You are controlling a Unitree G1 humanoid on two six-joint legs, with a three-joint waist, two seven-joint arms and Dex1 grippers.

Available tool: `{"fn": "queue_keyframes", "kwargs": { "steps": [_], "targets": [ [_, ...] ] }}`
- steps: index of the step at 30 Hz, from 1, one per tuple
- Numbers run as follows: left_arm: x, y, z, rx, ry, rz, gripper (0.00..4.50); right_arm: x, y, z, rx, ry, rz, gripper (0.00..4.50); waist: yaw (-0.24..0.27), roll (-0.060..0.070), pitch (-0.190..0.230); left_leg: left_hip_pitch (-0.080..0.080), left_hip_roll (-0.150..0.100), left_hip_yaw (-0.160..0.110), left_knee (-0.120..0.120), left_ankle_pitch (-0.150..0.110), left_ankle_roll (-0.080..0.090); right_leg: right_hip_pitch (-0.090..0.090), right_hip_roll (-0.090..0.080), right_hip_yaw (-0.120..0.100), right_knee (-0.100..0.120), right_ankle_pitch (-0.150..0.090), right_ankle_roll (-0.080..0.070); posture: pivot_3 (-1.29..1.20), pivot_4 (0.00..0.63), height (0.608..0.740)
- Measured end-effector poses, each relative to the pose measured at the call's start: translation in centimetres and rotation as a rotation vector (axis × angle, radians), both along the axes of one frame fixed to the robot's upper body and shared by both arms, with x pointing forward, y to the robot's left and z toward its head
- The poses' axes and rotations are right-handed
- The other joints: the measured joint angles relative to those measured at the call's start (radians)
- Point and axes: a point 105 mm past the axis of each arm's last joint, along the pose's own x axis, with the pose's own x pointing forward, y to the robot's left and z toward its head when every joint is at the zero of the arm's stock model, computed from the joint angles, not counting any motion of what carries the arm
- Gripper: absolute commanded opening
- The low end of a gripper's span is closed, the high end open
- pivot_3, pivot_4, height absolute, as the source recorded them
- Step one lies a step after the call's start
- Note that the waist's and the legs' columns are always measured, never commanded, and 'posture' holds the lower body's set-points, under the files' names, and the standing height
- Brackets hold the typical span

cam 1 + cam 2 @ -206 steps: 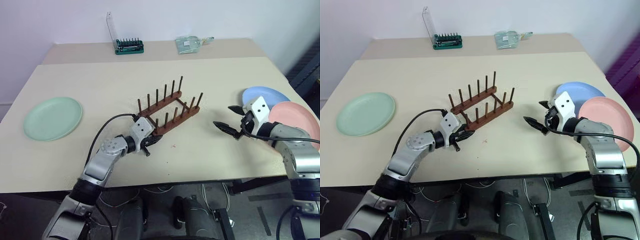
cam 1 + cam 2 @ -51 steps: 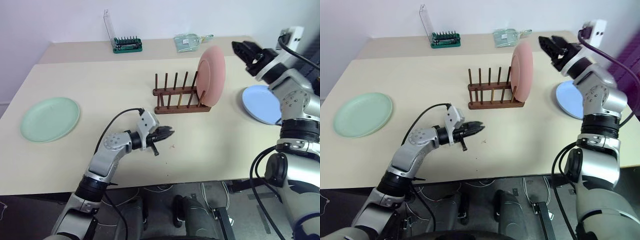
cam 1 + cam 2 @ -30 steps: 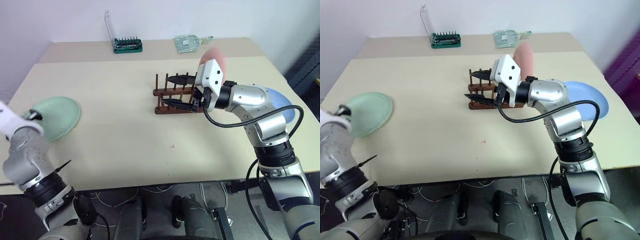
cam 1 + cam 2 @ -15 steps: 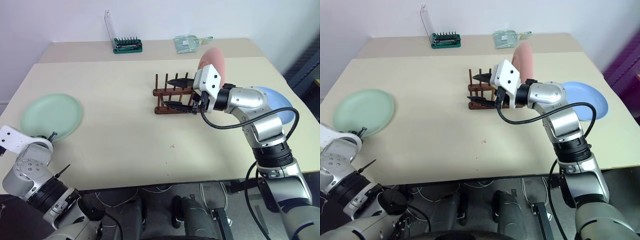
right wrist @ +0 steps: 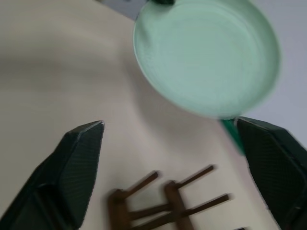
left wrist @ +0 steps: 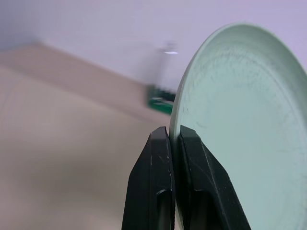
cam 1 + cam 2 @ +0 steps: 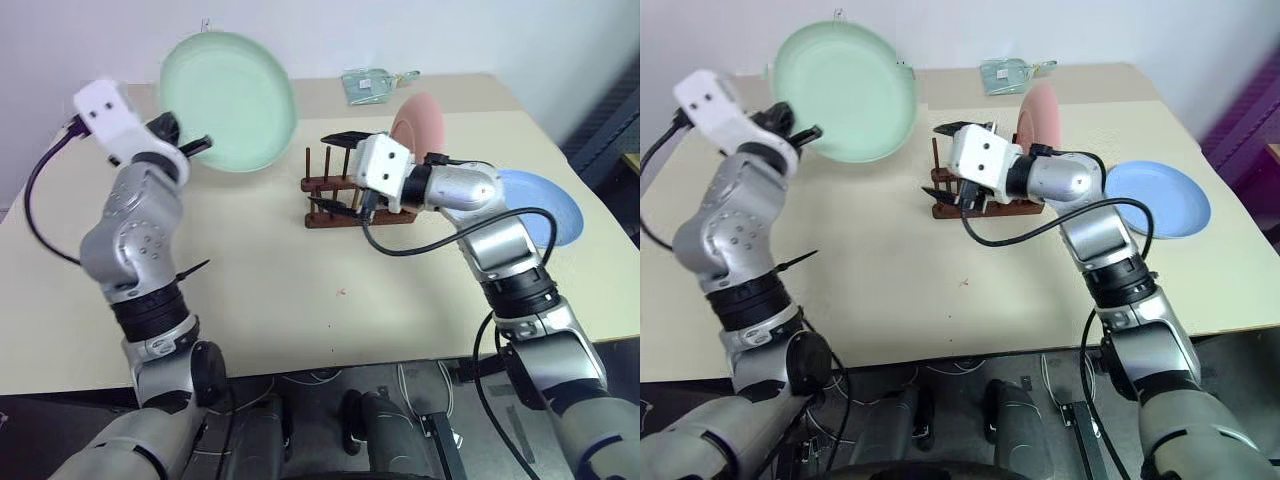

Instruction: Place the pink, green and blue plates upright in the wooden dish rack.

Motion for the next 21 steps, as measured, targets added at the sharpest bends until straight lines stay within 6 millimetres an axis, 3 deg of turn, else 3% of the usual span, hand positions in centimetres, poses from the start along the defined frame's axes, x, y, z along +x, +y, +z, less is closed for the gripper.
{"fn": "queue_keyframes", "kwargs": {
  "steps": [4, 10, 13, 20, 21],
  "targets": [
    [0.1, -2.6, 1.5, 0.029, -0.031, -0.079, 0.00, 1.1, 0.6, 0.0, -0.086, -0.156, -0.026, 4.45, 0.001, 0.000, 0.000, 0.000, 0.000, 0.001, 0.000, 0.000, 0.000, 0.000, 0.000, 0.001, 0.000, 0.000, 0.000, 0.00, 0.150, 0.730],
    [0.1, -4.6, 1.3, 0.058, -0.008, -0.159, 0.00, 2.9, 0.9, -0.5, -0.205, -0.361, -0.079, 4.45, 0.000, 0.000, 0.000, 0.000, 0.000, 0.001, 0.000, 0.000, 0.000, 0.000, 0.000, 0.001, 0.000, 0.000, 0.000, 0.00, 0.150, 0.730],
    [0.1, -5.3, 1.2, 0.059, -0.002, -0.195, 0.00, 3.2, 1.0, -0.5, -0.226, -0.448, -0.088, 3.62, 0.001, 0.000, 0.000, 0.000, 0.000, 0.001, 0.000, 0.000, -0.001, 0.000, 0.000, 0.002, 0.000, 0.000, 0.000, 0.00, 0.150, 0.730],
    [-0.2, -5.7, 1.4, 0.056, -0.007, -0.227, 0.00, 3.3, 1.1, -1.1, -0.266, -0.539, -0.095, 0.10, 0.000, 0.000, 0.000, 0.000, 0.000, 0.001, 0.000, 0.001, -0.001, 0.000, 0.000, 0.002, 0.000, 0.000, 0.000, 0.00, 0.150, 0.730],
    [-0.3, -5.7, 1.4, 0.056, -0.011, -0.228, 0.00, 3.3, 1.2, -1.3, -0.275, -0.543, -0.090, 0.04, 0.000, 0.000, 0.000, 0.000, 0.000, 0.001, 0.000, 0.001, -0.001, 0.000, 0.000, 0.002, 0.000, 0.000, 0.000, 0.00, 0.150, 0.730]
  ]
}}
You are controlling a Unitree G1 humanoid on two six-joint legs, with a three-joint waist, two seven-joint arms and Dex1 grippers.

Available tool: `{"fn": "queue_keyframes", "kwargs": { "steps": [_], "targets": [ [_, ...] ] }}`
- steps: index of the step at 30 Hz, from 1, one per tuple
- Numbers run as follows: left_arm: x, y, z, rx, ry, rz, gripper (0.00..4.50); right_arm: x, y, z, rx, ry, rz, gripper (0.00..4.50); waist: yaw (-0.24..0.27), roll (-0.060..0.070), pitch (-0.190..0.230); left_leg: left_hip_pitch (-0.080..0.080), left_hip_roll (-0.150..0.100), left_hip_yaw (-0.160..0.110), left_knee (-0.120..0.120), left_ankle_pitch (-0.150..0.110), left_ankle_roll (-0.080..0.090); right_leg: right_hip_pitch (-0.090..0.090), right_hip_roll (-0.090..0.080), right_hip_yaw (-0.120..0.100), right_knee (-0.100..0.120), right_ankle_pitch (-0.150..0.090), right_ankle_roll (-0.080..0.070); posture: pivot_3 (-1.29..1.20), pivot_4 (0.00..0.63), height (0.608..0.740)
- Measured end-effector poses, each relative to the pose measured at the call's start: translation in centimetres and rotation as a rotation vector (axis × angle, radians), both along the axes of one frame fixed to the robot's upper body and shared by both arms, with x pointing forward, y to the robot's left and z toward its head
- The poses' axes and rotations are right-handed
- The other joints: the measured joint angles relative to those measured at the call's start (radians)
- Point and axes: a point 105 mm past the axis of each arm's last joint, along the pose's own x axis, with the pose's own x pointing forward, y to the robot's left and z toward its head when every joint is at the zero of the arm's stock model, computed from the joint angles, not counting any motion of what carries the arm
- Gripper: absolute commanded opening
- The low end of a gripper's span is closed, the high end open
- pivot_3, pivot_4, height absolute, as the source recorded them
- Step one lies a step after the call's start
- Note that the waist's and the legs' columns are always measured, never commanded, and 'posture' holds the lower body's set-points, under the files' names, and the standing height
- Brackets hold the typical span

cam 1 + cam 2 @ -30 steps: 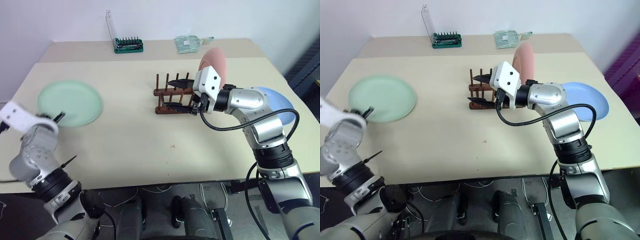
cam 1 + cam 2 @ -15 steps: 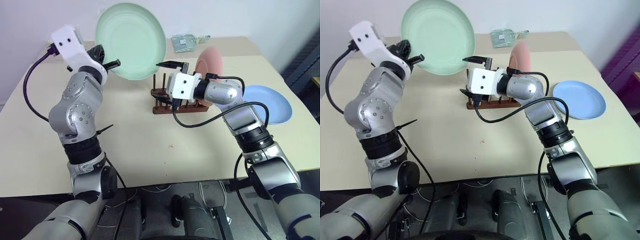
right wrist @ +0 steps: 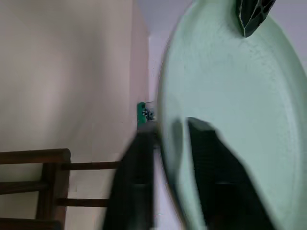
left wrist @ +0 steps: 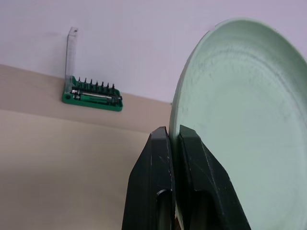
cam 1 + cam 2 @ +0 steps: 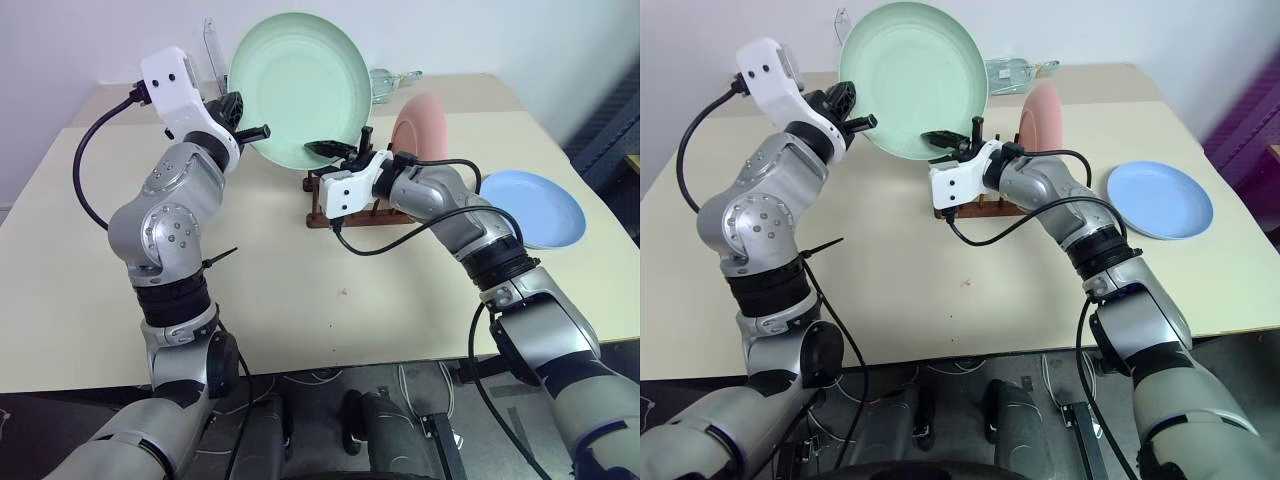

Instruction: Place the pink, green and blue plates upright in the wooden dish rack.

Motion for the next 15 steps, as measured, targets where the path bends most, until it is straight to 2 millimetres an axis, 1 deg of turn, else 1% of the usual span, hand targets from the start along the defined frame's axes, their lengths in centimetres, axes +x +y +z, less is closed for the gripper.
{"fn": "queue_keyframes", "kwargs": {
  "steps": [2, 3, 5, 6, 8, 10, 12, 14, 15],
  "targets": [
    [0.0, -0.1, 0.0, -0.009, 0.001, -0.010, 0.68, 0.0, -0.1, -0.1, -0.005, -0.013, -0.005, 0.00, 0.001, 0.000, 0.000, 0.000, 0.000, 0.000, 0.000, 0.000, 0.000, 0.000, 0.000, 0.000, 0.000, 0.000, 0.000, 0.00, 0.150, 0.730],
    [0.0, -0.3, -0.1, -0.013, 0.000, -0.022, 0.93, 0.1, -0.1, 0.0, -0.002, -0.021, -0.009, 0.00, 0.001, 0.000, 0.000, 0.000, 0.000, 0.000, 0.000, 0.000, 0.000, 0.000, 0.000, 0.000, 0.000, 0.000, 0.000, 0.00, 0.150, 0.730],
    [-0.2, -1.1, 0.2, -0.053, -0.023, -0.063, 1.95, 0.2, -0.4, 0.0, -0.005, -0.034, -0.023, 0.00, 0.005, 0.000, 0.000, 0.000, 0.000, 0.000, 0.000, 0.000, 0.000, 0.000, 0.000, 0.000, 0.000, 0.000, 0.000, 0.00, 0.150, 0.730],
    [-0.2, -1.1, 0.4, -0.071, -0.036, -0.066, 2.39, 0.2, -0.5, 0.0, -0.006, -0.035, -0.024, 0.00, 0.004, 0.000, 0.000, 0.000, 0.000, 0.000, 0.000, 0.000, 0.000, 0.000, 0.000, 0.000, 0.000, 0.000, 0.000, 0.00, 0.150, 0.730],
    [-0.2, -0.6, 1.1, -0.127, -0.075, -0.051, 2.39, 0.2, -0.7, -0.1, -0.004, -0.033, -0.028, 0.00, 0.004, 0.000, 0.000, 0.000, 0.000, 0.000, 0.000, 0.000, 0.000, 0.000, 0.000, 0.000, 0.000, 0.000, 0.000, 0.00, 0.150, 0.730],
    [-0.2, 1.4, 2.7, -0.205, -0.146, 0.028, 2.39, -0.1, -0.9, -0.3, 0.008, -0.027, -0.024, 0.00, 0.002, 0.000, 0.000, 0.000, 0.000, 0.000, 0.000, 0.000, 0.000, 0.000, 0.001, 0.000, 0.000, 0.000, 0.000, 0.00, 0.150, 0.730],
    [-0.6, 4.8, 4.6, -0.253, -0.241, 0.146, 2.39, -0.4, -1.2, 0.0, 0.056, 0.003, -0.015, 0.00, -0.005, 0.000, 0.000, 0.001, 0.000, 0.001, -0.001, 0.000, 0.000, 0.000, 0.001, 0.000, 0.000, 0.000, 0.000, 0.00, 0.150, 0.730],
    [-1.2, 8.2, 5.5, -0.241, -0.301, 0.257, 2.39, -1.0, -1.6, 1.0, 0.151, 0.061, 0.006, 0.00, -0.013, 0.000, 0.000, 0.001, 0.000, 0.000, -0.001, 0.000, 0.000, 0.000, 0.001, 0.000, 0.000, 0.000, 0.000, 0.00, 0.150, 0.730],
    [-1.4, 9.8, 5.7, -0.216, -0.313, 0.313, 2.39, -1.2, -1.9, 1.6, 0.199, 0.097, 0.018, 0.00, -0.015, 0.000, 0.000, 0.001, 0.000, 0.000, -0.001, 0.000, 0.000, 0.000, 0.001, 0.000, 0.000, 0.000, 0.000, 0.00, 0.150, 0.730]
  ]
}}
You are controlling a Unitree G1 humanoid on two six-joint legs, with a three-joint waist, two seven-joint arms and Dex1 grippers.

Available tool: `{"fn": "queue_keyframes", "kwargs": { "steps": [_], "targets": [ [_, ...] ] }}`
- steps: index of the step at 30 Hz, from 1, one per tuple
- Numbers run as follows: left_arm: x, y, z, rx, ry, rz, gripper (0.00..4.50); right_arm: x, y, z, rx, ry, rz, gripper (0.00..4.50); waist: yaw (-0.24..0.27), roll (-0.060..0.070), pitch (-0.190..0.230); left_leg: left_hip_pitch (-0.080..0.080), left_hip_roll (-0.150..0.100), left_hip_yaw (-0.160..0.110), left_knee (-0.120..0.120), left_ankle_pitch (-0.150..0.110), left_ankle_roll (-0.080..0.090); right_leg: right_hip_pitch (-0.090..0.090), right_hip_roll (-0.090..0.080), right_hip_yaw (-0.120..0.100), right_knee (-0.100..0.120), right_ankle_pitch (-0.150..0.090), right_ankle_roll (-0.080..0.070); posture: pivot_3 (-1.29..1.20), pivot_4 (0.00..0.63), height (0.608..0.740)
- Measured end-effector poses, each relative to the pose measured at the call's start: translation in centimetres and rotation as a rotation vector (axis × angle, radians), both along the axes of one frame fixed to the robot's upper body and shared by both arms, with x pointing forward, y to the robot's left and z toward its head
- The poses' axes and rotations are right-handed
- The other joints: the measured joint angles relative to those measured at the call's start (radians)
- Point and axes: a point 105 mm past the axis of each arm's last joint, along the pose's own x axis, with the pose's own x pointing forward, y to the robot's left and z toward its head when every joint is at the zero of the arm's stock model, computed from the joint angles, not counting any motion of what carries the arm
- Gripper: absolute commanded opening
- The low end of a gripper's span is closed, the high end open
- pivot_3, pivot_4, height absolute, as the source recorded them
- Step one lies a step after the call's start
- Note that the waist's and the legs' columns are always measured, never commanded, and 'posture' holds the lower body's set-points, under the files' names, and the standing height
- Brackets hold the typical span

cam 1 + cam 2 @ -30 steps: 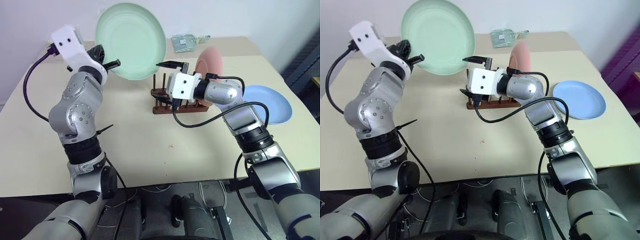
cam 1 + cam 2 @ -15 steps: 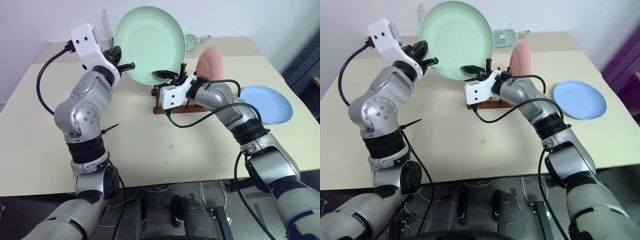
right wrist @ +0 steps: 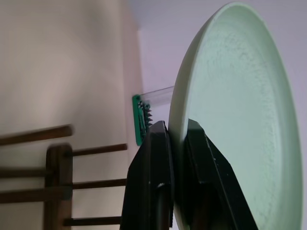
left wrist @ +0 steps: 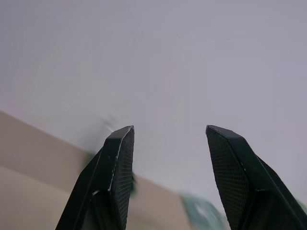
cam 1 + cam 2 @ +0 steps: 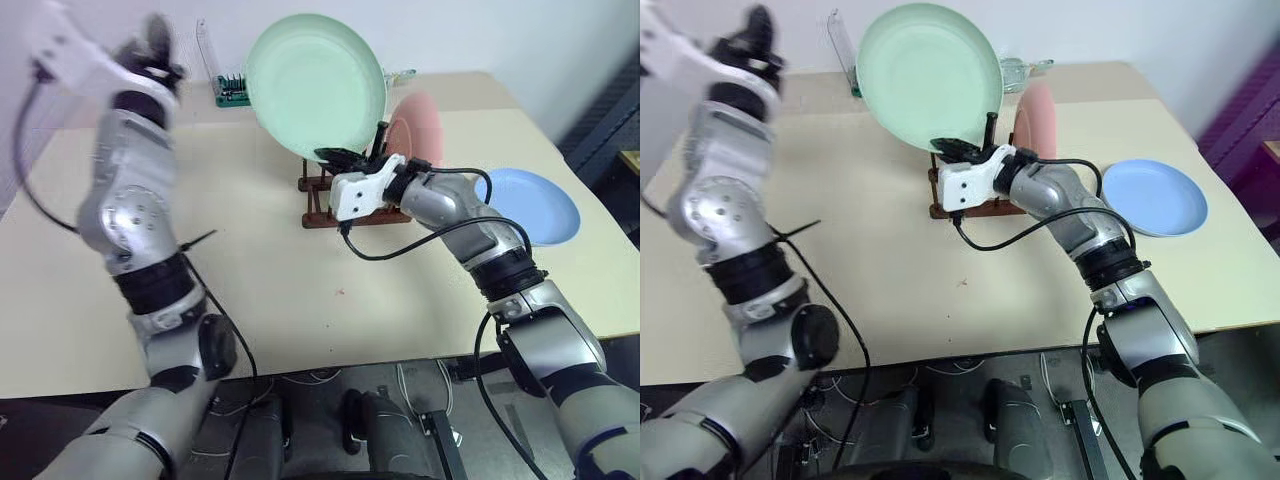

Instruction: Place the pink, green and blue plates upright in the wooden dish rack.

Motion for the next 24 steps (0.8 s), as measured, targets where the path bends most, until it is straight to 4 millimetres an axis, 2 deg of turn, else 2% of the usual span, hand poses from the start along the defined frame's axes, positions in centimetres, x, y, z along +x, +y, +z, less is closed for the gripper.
{"fn": "queue_keyframes", "kwargs": {
  "steps": [2, 4, 5, 7, 8, 9, 11, 13, 14, 17, 20, 24],
  "targets": [
    [0.0, 2.2, -0.5, 0.133, 0.054, 0.093, 2.39, -0.9, -0.4, 1.3, 0.133, 0.099, 0.054, 0.00, -0.002, 0.000, 0.000, 0.000, 0.000, 0.000, 0.000, 0.000, 0.000, 0.000, 0.000, 0.000, 0.000, 0.000, 0.000, 0.00, 0.150, 0.730],
    [0.6, 3.8, -2.9, 0.319, 0.181, 0.136, 2.39, -2.5, -0.9, 3.0, 0.332, 0.253, 0.159, 0.00, -0.003, 0.000, 0.000, 0.002, 0.001, 0.001, -0.001, 0.000, 0.000, 0.002, 0.000, 0.000, 0.001, 0.000, 0.000, 0.00, 0.150, 0.730],
    [1.0, 3.7, -4.7, 0.398, 0.242, 0.113, 2.39, -3.0, -1.2, 3.9, 0.423, 0.332, 0.202, 0.00, -0.001, 0.001, 0.000, 0.002, 0.001, 0.000, 0.000, 0.000, 0.000, 0.002, -0.001, 0.000, 0.001, 0.000, 0.000, 0.00, 0.150, 0.730],
    [1.5, 1.9, -8.1, 0.575, 0.343, -0.003, 2.39, -3.8, -1.8, 5.7, 0.591, 0.476, 0.283, 0.00, 0.006, 0.001, 0.000, 0.002, 0.001, 0.000, 0.001, 0.000, 0.000, 0.003, -0.002, 0.000, 0.002, 0.000, 0.000, 0.00, 0.150, 0.730],
    [1.7, -0.1, -11.2, 0.682, 0.414, -0.129, 2.39, -4.6, -2.2, 6.8, 0.691, 0.582, 0.347, 0.00, 0.014, 0.001, 0.000, 0.002, 0.002, 0.000, 0.001, 0.000, 0.000, 0.002, -0.003, 0.000, 0.001, 0.000, 0.000, 0.00, 0.150, 0.730],
    [1.6, -1.6, -13.3, 0.732, 0.453, -0.228, 2.39, -5.0, -2.3, 7.3, 0.745, 0.646, 0.388, 0.00, 0.017, 0.001, 0.000, 0.002, 0.002, 0.000, 0.001, 0.000, 0.000, 0.002, -0.003, 0.000, 0.001, 0.000, 0.000, 0.00, 0.150, 0.730],
    [-0.1, -5.1, -17.3, 0.848, 0.499, -0.460, 2.39, -5.2, -2.8, 7.9, 0.876, 0.793, 0.434, 0.00, 0.017, 0.001, 0.000, 0.002, 0.003, -0.001, 0.000, -0.001, 0.000, 0.001, -0.003, 0.001, 0.000, 0.000, -0.002, 0.00, 0.150, 0.730],
    [-2.5, -8.7, -20.0, 0.920, 0.472, -0.681, 2.39, -4.4, -3.7, 7.4, 0.969, 0.912, 0.380, 0.00, 0.018, 0.001, 0.000, 0.002, 0.003, -0.001, 0.000, -0.001, 0.000, 0.000, -0.004, 0.001, 0.000, -0.001, -0.005, 0.00, 0.150, 0.730],
    [-3.2, -9.8, -20.4, 0.917, 0.456, -0.747, 2.39, -4.0, -3.9, 7.0, 0.988, 0.948, 0.352, 0.00, 0.019, 0.002, 0.001, 0.001, 0.004, 0.000, 0.000, -0.001, 0.000, -0.001, -0.003, 0.001, 0.000, -0.001, -0.006, 0.00, 0.150, 0.730],
    [-4.7, -11.9, -19.6, 0.898, 0.378, -0.884, 2.39, -3.6, -3.7, 6.0, 1.033, 1.058, 0.307, 0.00, 0.019, 0.003, 0.000, 0.001, 0.004, 0.000, 0.000, -0.001, 0.001, -0.002, -0.002, 0.001, 0.001, -0.001, -0.006, 0.00, 0.150, 0.730],
    [-5.6, -12.8, -19.5, 0.891, 0.350, -0.961, 2.39, -3.2, -3.8, 5.5, 1.077, 1.111, 0.272, 0.00, 0.017, 0.004, 0.000, 0.001, 0.004, 0.002, 0.000, -0.001, 0.001, -0.002, -0.001, 0.002, 0.001, 0.001, -0.002, 0.00, 0.150, 0.730],
    [-6.4, -13.7, -20.5, 0.868, 0.367, -1.033, 2.39, -1.8, -4.5, 4.4, 1.131, 1.166, 0.194, 0.00, 0.019, 0.004, 0.000, 0.001, 0.003, 0.003, 0.000, -0.001, 0.001, -0.002, -0.001, 0.002, 0.001, 0.001, -0.002, 0.00, 0.150, 0.730]
  ]
}}
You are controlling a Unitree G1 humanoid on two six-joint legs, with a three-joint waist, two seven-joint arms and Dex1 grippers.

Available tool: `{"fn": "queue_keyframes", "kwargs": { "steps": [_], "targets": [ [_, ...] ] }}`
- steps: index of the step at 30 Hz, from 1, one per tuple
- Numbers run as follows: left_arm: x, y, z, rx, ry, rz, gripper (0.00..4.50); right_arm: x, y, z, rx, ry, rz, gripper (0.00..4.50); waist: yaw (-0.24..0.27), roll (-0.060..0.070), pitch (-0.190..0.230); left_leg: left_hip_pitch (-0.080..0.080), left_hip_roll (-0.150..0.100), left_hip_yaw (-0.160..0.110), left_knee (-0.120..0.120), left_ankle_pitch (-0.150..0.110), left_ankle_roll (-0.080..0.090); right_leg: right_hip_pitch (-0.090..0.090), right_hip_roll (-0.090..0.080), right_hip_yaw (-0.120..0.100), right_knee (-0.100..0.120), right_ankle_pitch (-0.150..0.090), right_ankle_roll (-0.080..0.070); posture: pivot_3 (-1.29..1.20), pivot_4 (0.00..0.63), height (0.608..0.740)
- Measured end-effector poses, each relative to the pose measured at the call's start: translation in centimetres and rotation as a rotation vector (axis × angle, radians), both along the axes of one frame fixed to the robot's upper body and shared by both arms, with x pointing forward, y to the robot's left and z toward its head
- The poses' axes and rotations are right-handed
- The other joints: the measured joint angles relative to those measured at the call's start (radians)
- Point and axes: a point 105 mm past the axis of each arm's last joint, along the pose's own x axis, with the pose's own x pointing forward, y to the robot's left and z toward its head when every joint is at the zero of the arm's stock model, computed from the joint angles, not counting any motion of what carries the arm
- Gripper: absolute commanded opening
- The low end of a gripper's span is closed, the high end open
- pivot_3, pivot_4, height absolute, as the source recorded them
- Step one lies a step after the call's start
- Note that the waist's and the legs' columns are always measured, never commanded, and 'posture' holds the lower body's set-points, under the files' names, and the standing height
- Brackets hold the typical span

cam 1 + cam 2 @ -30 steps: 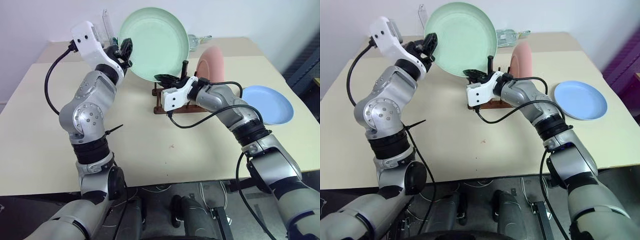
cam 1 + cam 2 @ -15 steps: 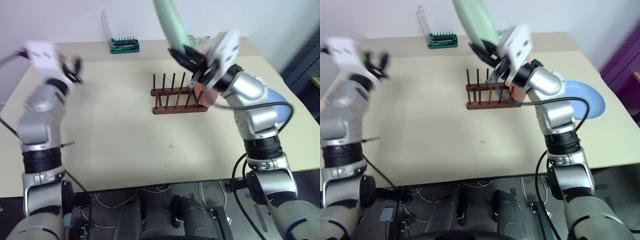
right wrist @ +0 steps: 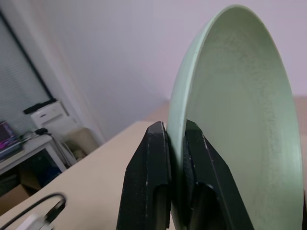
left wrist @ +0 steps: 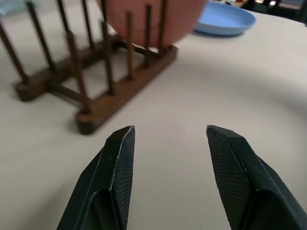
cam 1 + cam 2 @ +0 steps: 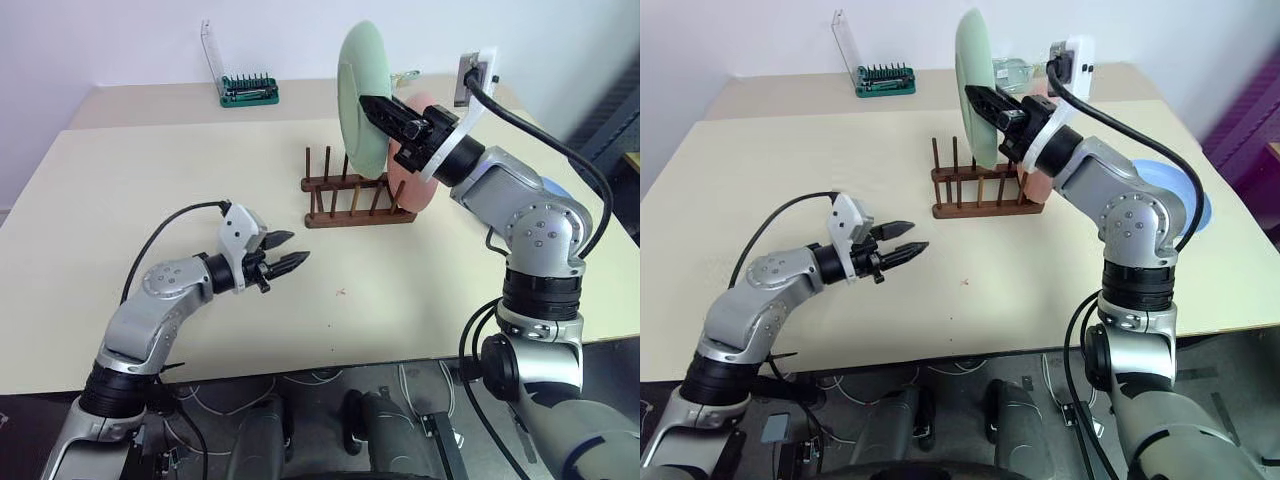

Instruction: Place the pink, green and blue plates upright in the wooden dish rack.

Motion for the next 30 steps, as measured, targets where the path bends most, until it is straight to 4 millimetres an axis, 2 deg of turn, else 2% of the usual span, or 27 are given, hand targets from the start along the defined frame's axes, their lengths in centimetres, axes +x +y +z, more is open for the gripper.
{"fn": "queue_keyframes", "kwargs": {
  "steps": [5, 10, 13, 18, 21, 25, 30],
  "targets": [
    [-0.5, -0.5, 0.1, 0.004, 0.000, -0.036, 2.39, 1.8, -0.6, -0.2, 0.013, 0.077, -0.059, 0.00, 0.000, 0.000, 0.000, 0.000, 0.000, 0.000, 0.000, 0.000, 0.000, 0.000, 0.000, 0.000, 0.000, 0.000, 0.000, 0.00, 0.150, 0.730],
    [-0.7, -0.9, 0.2, -0.009, -0.002, -0.047, 2.39, 3.6, -1.2, -1.8, 0.038, 0.186, -0.112, 0.00, -0.001, 0.000, 0.000, 0.000, 0.000, 0.000, 0.000, 0.000, 0.000, 0.000, 0.000, 0.000, 0.000, 0.000, 0.000, 0.00, 0.150, 0.730],
    [-0.7, -1.0, 0.3, -0.010, -0.005, -0.049, 2.46, 4.0, -1.1, -2.0, 0.045, 0.210, -0.122, 1.11, -0.001, 0.000, 0.000, -0.001, 0.000, 0.000, 0.000, 0.000, 0.000, 0.000, 0.000, 0.000, 0.000, 0.000, 0.000, 0.00, 0.150, 0.730],
    [-0.7, -1.0, 0.3, -0.009, -0.006, -0.049, 2.46, 4.3, -1.2, -1.6, 0.022, 0.186, -0.143, 3.50, -0.001, 0.000, 0.000, -0.001, 0.000, -0.001, 0.000, 0.000, 0.000, 0.000, 0.000, 0.000, 0.000, 0.000, 0.001, 0.00, 0.150, 0.730],
    [-0.7, -1.0, 0.3, -0.009, -0.006, -0.049, 2.46, 4.3, -1.3, -1.5, -0.047, 0.142, -0.162, 3.50, -0.001, 0.000, 0.000, -0.001, 0.000, -0.001, 0.000, 0.000, 0.000, -0.001, 0.000, 0.000, -0.001, -0.001, 0.002, 0.00, 0.150, 0.730],
    [-0.8, -1.0, 0.2, -0.010, -0.004, -0.049, 2.46, 3.7, -1.4, -0.3, -0.158, 0.029, -0.172, 3.50, -0.001, 0.001, 0.000, -0.001, 0.000, -0.001, 0.000, 0.000, 0.000, -0.001, 0.000, 0.000, -0.001, -0.002, 0.003, 0.00, 0.150, 0.730],
    [-0.8, -1.1, 0.3, -0.011, -0.005, -0.050, 2.46, 2.1, -3.2, 2.3, -0.410, -0.224, -0.221, 3.50, 0.002, 0.001, 0.000, -0.003, 0.000, -0.001, 0.000, 0.000, 0.000, -0.002, 0.000, 0.000, -0.002, -0.002, 0.003, 0.00, 0.150, 0.730]
  ]
}}
